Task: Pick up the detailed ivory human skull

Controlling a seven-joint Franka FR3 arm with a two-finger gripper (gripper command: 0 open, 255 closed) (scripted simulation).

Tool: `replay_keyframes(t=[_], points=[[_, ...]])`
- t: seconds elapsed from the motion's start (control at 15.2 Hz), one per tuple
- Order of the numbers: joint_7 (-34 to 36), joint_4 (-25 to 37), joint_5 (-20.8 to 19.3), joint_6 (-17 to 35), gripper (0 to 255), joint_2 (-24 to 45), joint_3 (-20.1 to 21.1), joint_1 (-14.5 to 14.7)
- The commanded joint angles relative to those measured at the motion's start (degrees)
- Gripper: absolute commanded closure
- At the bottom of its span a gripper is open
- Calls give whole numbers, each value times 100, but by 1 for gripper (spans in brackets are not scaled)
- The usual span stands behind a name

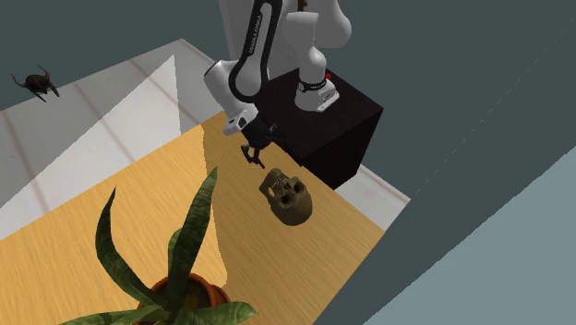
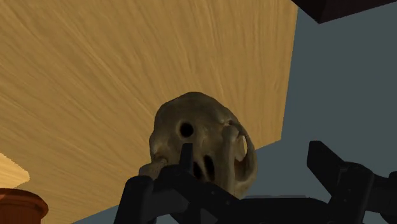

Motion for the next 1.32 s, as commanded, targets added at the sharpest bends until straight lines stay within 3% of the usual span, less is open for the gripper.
replay_keyframes(t=[0.0,0.66,0.73,1.25], points=[[-612,294,458,-164,0,400,164,77],[-1426,557,1147,-155,0,1175,363,18],[-1425,554,1143,-156,255,1171,361,17],[-1424,551,1141,-157,255,1167,360,16]])
